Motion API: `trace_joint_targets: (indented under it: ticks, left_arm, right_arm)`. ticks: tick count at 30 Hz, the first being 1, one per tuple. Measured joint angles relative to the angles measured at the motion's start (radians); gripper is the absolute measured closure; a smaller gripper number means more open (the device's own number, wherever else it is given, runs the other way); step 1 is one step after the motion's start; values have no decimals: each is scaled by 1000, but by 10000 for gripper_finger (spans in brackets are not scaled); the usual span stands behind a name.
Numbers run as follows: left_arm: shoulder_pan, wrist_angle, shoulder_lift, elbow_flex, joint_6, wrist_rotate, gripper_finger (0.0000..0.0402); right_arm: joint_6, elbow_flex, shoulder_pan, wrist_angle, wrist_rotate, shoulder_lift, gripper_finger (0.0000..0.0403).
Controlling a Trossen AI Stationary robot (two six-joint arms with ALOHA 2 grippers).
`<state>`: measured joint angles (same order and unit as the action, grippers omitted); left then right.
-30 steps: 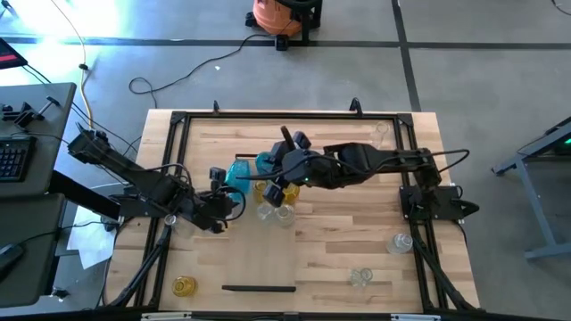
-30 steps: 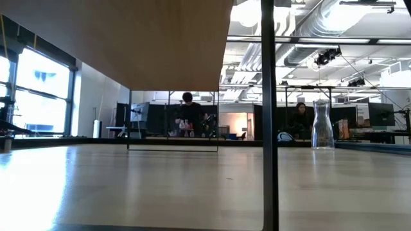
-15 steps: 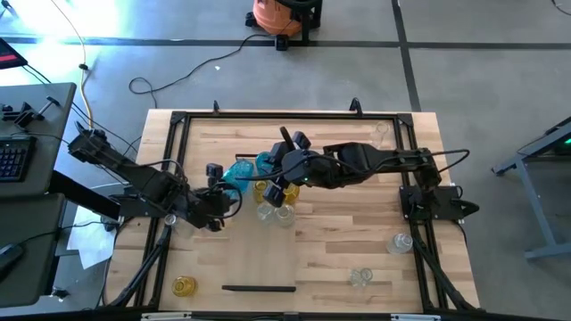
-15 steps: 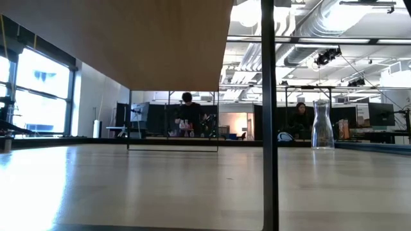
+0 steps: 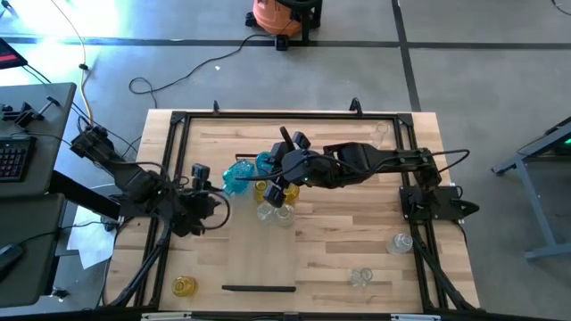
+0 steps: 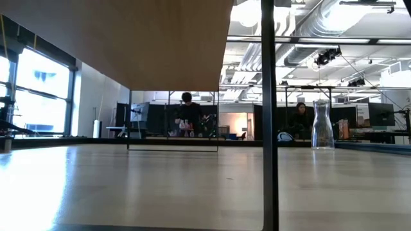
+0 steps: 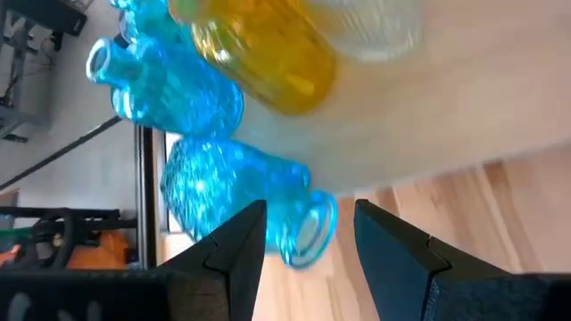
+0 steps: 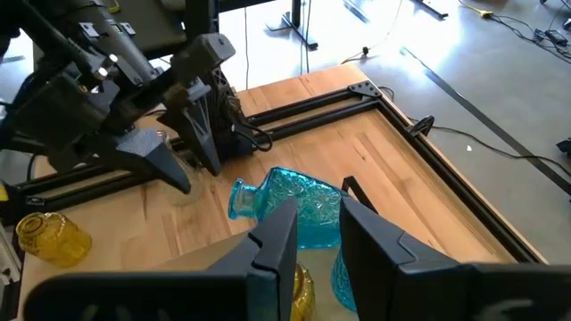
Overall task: Sort vases onto shelf
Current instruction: Put the blue vase on the shelf to align with the other blue vases
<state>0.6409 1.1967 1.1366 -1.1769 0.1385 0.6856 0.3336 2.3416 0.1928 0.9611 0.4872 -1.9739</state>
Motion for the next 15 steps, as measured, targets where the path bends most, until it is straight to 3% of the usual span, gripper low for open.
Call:
trace_joint_targets:
  ticks: [9,15]
  left_arm:
    - [84,33,1,76,71,169,243]
    - [90,30,2,135,97,189,243]
  right_arm:
    - [23,0,4,0,12,0,332]
    - [32,-1,4,0,18,0,332]
